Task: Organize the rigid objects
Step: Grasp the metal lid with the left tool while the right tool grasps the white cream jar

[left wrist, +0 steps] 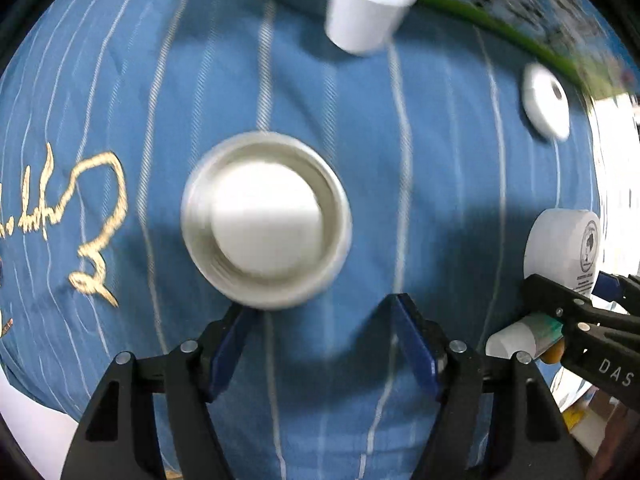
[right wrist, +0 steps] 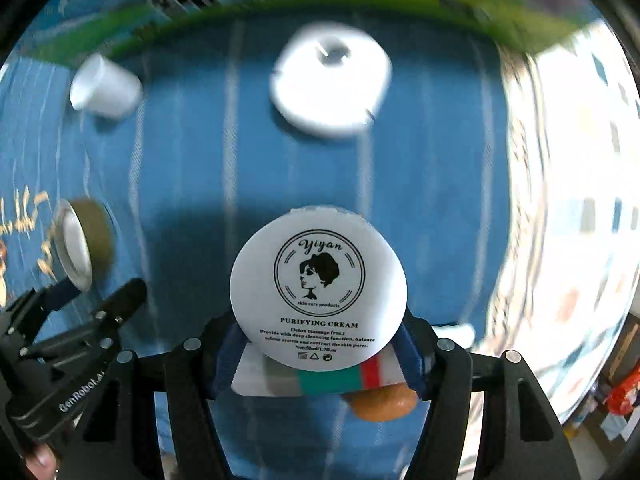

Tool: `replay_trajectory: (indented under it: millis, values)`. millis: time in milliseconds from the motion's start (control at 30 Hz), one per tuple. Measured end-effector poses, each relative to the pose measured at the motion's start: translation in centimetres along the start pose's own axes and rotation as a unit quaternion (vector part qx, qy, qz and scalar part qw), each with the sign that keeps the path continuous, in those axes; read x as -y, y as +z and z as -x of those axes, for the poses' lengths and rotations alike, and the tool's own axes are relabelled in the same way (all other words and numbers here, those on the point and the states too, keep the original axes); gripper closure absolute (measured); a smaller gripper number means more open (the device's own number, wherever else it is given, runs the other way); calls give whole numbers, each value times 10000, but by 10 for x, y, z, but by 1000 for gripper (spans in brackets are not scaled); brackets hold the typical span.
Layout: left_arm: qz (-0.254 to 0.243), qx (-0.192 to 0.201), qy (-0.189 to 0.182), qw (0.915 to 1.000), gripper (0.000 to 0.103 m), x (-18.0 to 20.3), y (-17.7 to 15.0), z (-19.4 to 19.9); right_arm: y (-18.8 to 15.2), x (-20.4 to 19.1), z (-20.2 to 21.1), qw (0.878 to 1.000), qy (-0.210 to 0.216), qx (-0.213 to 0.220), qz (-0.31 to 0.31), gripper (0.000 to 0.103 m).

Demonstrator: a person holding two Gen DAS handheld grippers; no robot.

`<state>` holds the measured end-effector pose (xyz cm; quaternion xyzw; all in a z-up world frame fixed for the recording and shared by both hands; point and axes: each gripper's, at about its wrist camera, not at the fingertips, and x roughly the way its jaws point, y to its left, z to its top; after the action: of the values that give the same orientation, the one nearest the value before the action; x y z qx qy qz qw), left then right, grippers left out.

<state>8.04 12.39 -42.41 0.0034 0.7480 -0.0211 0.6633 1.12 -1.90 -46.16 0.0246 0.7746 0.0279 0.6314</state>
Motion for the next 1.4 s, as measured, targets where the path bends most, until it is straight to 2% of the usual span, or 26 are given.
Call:
replay_trajectory:
  millis: [67,133,167,233,300,433,533,633,867,1067,1333,1400]
  values:
    - [68,-37,-63,10000,34,2,-6,-1,-9,5,-4,10000,43,-29,-50,36]
    - [390,-209,-503,9978,34,-7,-8,-1,-12,6,-8,9998,91,-124,-118,36]
    - [610,-298,-806,9944,34,-17,-10,-3,-13,12,-8,9997,151,-129,-173,35]
    - [1240,-480,-1465,9802,34,-37,-14,-5,-9,17,-8,9994,245,-142,-213,35]
    - [1501,-469,-1608,9744,34,-49,-17,-6,-7,17,-9,9990,334,-154,-262,29]
    - [1515,-451,-1374,9778,31,-53,-14,-6,-5,34,-6,9986,404,-146,-317,28]
    - [1584,-413,-1378,9768,31,-53,-9,-8,13,55,3,9982,465,-159,-346,28]
    - [1544,-360,-1315,9786,31,-51,1,-11,7,60,-2,9979,491,-173,-379,28]
    - [1442,-331,-1150,9823,31,-33,20,-14,11,56,-2,9978,449,-247,-431,28]
    - [1242,-420,-836,9878,31,-23,18,-17,16,56,-1,9972,455,-296,-521,28]
    - [1157,-361,-447,9916,32,-19,38,-20,20,55,-3,9974,393,-278,-536,26]
    - [1155,-318,-325,9923,36,-17,42,-21,21,54,-2,9974,367,-265,-563,26]
